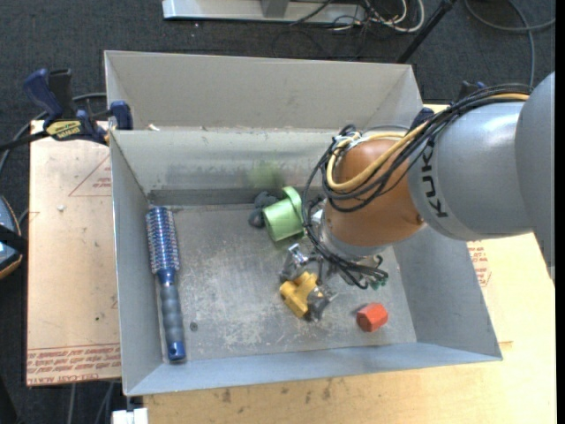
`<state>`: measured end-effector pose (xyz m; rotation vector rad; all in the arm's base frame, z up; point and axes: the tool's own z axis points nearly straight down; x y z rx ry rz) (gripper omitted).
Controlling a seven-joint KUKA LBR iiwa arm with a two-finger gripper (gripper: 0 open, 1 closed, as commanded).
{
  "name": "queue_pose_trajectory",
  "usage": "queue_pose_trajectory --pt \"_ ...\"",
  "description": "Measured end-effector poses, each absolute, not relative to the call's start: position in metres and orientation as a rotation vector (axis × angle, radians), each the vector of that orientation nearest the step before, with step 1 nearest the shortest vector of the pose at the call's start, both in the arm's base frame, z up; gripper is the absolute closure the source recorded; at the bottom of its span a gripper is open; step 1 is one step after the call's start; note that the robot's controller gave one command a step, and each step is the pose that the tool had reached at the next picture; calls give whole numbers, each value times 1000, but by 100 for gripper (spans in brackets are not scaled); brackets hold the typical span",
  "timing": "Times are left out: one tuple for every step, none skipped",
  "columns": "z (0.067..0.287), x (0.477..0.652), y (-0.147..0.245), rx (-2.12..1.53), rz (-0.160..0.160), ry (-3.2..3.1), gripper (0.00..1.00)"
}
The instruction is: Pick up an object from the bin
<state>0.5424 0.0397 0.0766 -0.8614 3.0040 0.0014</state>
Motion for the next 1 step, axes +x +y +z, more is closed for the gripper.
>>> queue_pose_trajectory --pt "219 583 -36 -1169 -8 2904 100"
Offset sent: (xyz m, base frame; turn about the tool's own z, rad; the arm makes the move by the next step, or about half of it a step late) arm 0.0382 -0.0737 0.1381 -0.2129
